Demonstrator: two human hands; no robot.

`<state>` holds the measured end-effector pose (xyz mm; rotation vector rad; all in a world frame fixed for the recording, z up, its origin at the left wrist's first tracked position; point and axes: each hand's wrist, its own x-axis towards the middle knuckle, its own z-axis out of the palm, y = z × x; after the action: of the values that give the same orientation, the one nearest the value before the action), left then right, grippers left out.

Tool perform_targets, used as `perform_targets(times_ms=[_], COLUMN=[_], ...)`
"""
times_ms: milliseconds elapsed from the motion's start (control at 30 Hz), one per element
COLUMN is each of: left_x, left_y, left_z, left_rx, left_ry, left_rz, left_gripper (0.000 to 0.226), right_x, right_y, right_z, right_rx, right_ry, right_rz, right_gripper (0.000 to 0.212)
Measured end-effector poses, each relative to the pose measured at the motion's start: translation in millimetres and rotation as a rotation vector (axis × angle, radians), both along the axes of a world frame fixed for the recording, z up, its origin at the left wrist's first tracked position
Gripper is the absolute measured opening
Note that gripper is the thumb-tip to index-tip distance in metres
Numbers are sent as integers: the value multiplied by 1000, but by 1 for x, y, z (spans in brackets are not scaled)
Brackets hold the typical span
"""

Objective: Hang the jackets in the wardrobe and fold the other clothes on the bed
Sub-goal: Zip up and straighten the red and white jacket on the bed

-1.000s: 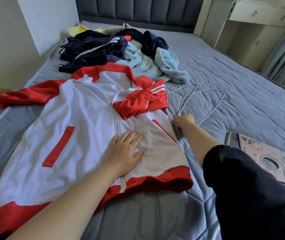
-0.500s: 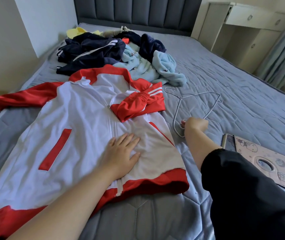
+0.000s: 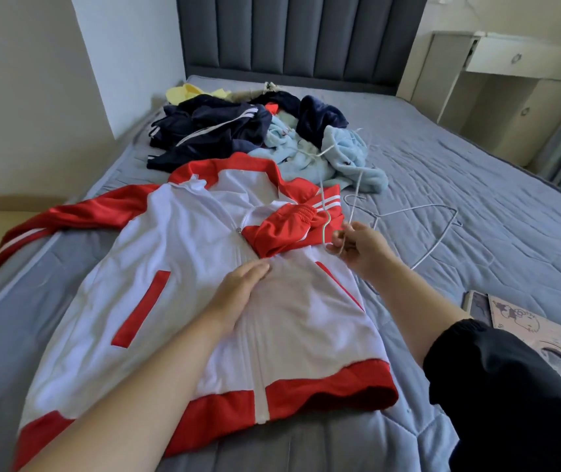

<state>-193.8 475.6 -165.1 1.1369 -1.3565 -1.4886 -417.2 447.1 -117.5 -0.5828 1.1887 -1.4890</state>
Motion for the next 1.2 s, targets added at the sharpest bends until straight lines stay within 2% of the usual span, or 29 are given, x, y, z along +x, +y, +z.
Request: perform_targets(times_ms=[100, 167, 233, 300, 367, 433, 500, 600, 700, 867, 933, 1000, 1100, 1200], left_x=[15, 26, 36, 42, 48, 52, 52, 45, 41, 33, 25, 16, 3, -6], left_y=[-17, -23, -24, -24, -27, -31, -29, -22, -22, -24, -22, -17, -10, -8], left_z=[14, 13, 5, -3, -10, -17, -25, -37, -40, -41, -44, -46, -48, -47], left_rx=[154, 181, 223, 246, 239, 212, 155, 82, 90, 117, 102, 83, 50, 29], left_ry=[296, 373, 484, 582, 537, 433, 296, 59, -18, -29, -73, -99, -93, -124], left_rz=[20, 133, 323, 486, 619, 697, 686, 572, 494, 398, 357, 317, 246, 229], left_gripper=[31, 37, 41, 43, 50, 56, 52, 44, 44, 45, 44, 44, 45, 44], right_x=[23, 39, 59, 75, 86, 92, 95, 101, 108, 91, 64, 25, -44, -87], right_y=[6, 9, 8, 3, -4, -8, -14, -22, -25, -15, -8, 1, 21, 47], right_z=[-13, -21, -24, -28, -34, -36, -42, -56, -58, -18, 2, 20, 21, -8], right_rx=[72, 123, 144, 117, -19, -189, -214, -21, 56, 15, -19, 18, 330, 724], right_ry=[127, 243, 387, 690, 1168, 1470, 1633, 1819, 1718, 1254, 1187, 1216, 1281, 1329], right_rz=[459, 630, 638, 490, 208, 48, 182, 411, 261, -97, -297, -513, -622, -529], right_gripper=[22, 19, 21, 26, 22, 16, 21, 28, 38, 43, 42, 49, 73, 86])
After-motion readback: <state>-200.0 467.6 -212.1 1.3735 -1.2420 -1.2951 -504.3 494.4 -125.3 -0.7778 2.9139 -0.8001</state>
